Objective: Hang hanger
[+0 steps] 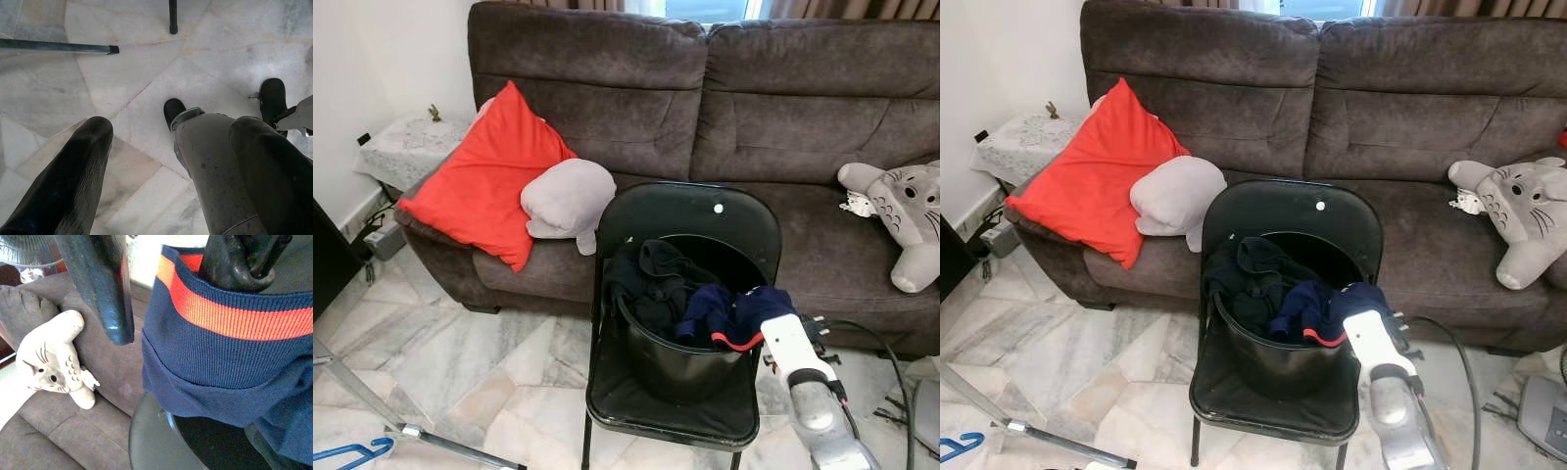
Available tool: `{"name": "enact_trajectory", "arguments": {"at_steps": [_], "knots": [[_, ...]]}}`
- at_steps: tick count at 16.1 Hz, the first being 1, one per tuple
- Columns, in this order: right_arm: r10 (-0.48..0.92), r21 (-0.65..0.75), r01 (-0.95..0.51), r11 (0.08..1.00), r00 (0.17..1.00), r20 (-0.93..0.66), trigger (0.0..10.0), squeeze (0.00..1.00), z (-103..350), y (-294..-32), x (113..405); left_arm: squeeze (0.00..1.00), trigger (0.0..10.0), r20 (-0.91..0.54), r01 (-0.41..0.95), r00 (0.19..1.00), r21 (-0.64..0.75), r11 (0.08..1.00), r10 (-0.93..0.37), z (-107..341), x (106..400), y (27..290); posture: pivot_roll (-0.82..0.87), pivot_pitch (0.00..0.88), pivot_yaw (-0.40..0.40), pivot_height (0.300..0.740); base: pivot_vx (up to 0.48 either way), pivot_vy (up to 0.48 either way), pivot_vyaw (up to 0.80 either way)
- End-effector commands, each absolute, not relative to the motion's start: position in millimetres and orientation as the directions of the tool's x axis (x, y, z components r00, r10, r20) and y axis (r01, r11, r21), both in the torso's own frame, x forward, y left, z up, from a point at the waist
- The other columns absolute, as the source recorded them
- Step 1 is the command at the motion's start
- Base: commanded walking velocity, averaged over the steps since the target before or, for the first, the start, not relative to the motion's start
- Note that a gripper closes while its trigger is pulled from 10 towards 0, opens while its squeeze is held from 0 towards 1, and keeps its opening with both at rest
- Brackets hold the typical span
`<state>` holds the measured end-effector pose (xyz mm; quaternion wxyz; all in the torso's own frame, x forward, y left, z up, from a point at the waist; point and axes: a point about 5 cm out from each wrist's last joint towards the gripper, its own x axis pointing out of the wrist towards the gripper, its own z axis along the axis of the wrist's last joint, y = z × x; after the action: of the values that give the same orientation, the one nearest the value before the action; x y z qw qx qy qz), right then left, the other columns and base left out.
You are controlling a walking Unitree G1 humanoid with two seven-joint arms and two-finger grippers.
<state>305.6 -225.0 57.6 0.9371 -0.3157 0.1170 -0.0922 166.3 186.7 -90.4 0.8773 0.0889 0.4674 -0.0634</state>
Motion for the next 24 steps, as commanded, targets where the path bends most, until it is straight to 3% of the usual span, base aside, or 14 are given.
{"name": "enact_trajectory", "arguments": {"at_steps": [1,5,9,13,17,20,21,22,24], "knots": [[-0.269,-0.611,0.118,0.783,0.949,-0.161,10.0,0.00,58.5,-231.4,306.5,0.00,10.0,-0.849,0.208,0.527,0.103,0.973,-0.023,-92.8,160.5,190.0,0.00,0.058,0.029,0.740,0.000,0.000,0.00],[-0.292,-0.652,0.135,0.746,0.946,-0.139,10.0,0.00,66.1,-242.3,313.8,0.00,10.0,-0.848,0.209,0.529,0.105,0.972,-0.022,-92.7,160.8,190.4,0.00,0.057,0.032,0.740,0.000,0.000,0.00],[-0.265,-0.691,0.047,0.721,0.940,-0.213,10.0,0.00,70.9,-251.3,326.3,0.00,10.0,-0.850,0.211,0.527,0.108,0.971,-0.020,-92.7,160.8,190.8,0.00,0.058,0.035,0.740,0.000,0.000,0.00],[-0.177,-0.706,-0.107,0.700,0.932,-0.316,10.0,0.00,66.3,-242.9,332.3,0.00,10.0,-0.851,0.214,0.525,0.111,0.970,-0.018,-92.7,160.5,191.4,0.01,0.061,0.037,0.740,0.000,0.000,0.00],[-0.113,-0.758,-0.139,0.637,0.956,-0.269,10.0,0.00,76.9,-234.7,341.2,0.00,10.0,-0.851,0.212,0.524,0.113,0.971,-0.015,-92.8,160.2,192.0,0.01,0.064,0.038,0.740,0.000,0.000,0.00],[-0.115,-0.756,-0.140,0.639,0.955,-0.274,10.0,0.00,78.1,-235.8,342.6,0.00,10.0,-0.852,0.214,0.523,0.113,0.970,-0.017,-92.8,160.2,191.9,0.01,0.064,0.038,0.740,0.000,0.000,0.00],[-0.115,-0.756,-0.139,0.639,0.955,-0.273,2.8,0.00,78.0,-236.0,342.5,0.00,10.0,-0.852,0.215,0.523,0.112,0.970,-0.018,-92.8,160.2,191.9,0.01,0.064,0.038,0.740,0.000,0.000,0.00],[-0.114,-0.755,-0.141,0.640,0.955,-0.275,0.0,0.00,77.6,-236.7,341.8,0.00,10.0,-0.852,0.217,0.523,0.111,0.970,-0.020,-92.8,160.2,191.7,0.01,0.063,0.039,0.740,0.000,0.000,0.00],[-0.125,-0.751,-0.138,0.646,0.951,-0.282,0.0,0.00,74.2,-238.3,339.3,0.00,10.0,-0.852,0.217,0.523,0.109,0.970,-0.021,-92.8,160.2,191.5,0.01,0.063,0.038,0.740,0.000,0.000,0.00]]}}
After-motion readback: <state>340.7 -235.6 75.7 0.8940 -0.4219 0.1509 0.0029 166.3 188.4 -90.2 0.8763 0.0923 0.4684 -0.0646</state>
